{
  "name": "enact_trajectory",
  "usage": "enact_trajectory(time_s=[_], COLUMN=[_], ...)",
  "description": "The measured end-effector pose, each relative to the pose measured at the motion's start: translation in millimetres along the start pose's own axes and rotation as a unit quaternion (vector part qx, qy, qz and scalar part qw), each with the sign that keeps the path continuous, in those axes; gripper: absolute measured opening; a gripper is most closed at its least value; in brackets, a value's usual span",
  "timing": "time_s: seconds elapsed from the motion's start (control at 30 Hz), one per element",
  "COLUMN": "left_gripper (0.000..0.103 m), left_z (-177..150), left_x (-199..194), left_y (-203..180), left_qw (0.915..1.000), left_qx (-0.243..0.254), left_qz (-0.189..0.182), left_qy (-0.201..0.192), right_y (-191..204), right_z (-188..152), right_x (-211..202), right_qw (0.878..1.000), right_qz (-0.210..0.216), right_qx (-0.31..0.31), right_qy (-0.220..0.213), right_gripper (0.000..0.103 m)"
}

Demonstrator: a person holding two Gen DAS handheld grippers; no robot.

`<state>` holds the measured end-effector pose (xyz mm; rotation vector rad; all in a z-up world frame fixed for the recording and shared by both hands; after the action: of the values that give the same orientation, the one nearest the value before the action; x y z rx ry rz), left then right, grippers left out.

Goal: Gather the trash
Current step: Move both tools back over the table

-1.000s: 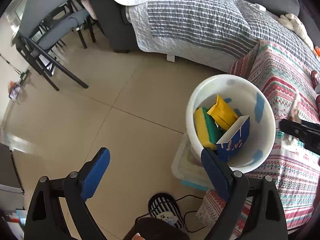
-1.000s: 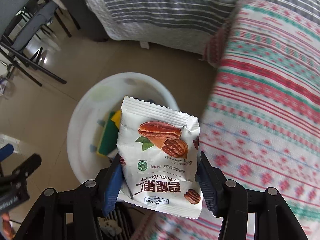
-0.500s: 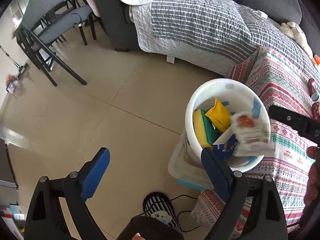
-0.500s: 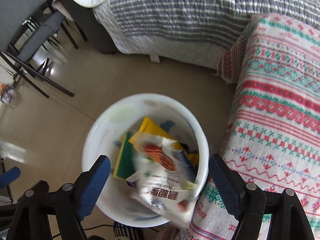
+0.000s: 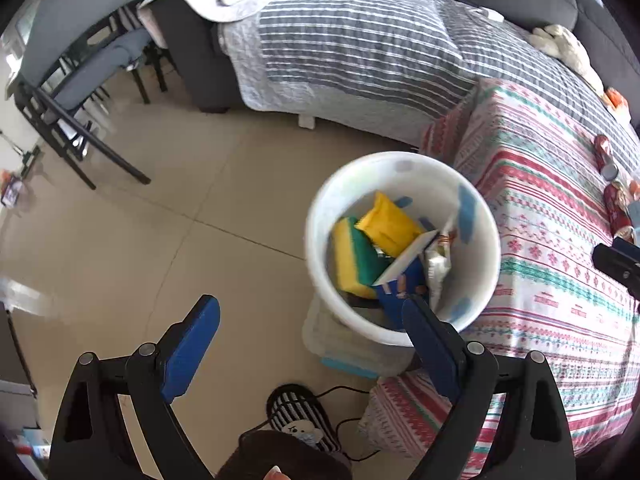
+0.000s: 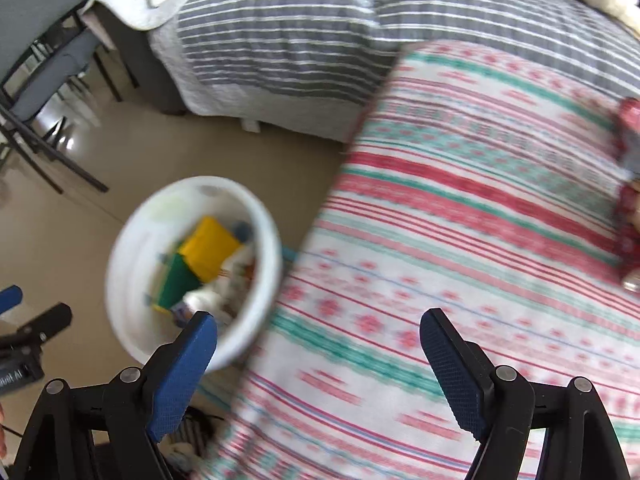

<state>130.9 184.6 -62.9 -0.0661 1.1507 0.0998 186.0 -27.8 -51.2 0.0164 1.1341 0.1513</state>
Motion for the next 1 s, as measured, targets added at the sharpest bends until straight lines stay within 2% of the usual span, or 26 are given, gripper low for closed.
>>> enact_trajectory(time_s=[0.1,0.3,0.4,0.5,0.6,0.77,0.87,1.0], left_gripper=[0.094,0.094,0.094,0.094,0.094,0.094,0.094,0.094], left_z=[3,8,8,9,9,13,14,13], left_x=[-1,-9,-8,-7,-6,2,4,11], left_y=[-17,-61,-83,-104,-124,-155,-175,-200], left_qw=[0.9999,0.999,0.9982,0.9972,0.9963,0.995,0.9937,0.9923], left_qx=[0.006,0.023,0.035,0.049,0.064,0.081,0.089,0.108], left_qz=[-0.011,-0.037,-0.049,-0.056,-0.057,-0.058,-0.068,-0.061], left_qy=[0.001,-0.012,-0.006,-0.002,-0.002,0.004,0.003,0.005], right_y=[-32,-124,-167,-205,-238,-271,-283,-292], right_z=[-3,-13,-12,-4,-5,-12,-7,1], right_x=[-14,-47,-49,-49,-51,-34,-19,3], right_qw=[0.999,0.991,0.987,0.987,0.987,0.983,0.981,0.981], right_qz=[-0.027,-0.095,-0.132,-0.124,-0.144,-0.172,-0.174,-0.153], right_qx=[0.02,0.082,0.094,0.101,0.07,-0.023,-0.058,-0.097], right_qy=[-0.003,-0.042,-0.023,-0.003,0.012,0.055,0.064,0.07], right_gripper=[0.087,0.089,0.089,0.089,0.089,0.089,0.089,0.087])
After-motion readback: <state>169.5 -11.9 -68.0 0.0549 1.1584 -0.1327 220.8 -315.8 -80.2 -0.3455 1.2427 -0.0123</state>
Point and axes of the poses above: each gripper's, at about its wrist camera, not at the fingertips, and x roughly the way its jaws point, y to its left, z to its top, the point moved 2 cm from there along x, roughly the way its jaws point, and after that the axes turned 6 degrees about -z, right-handed, at the moved point
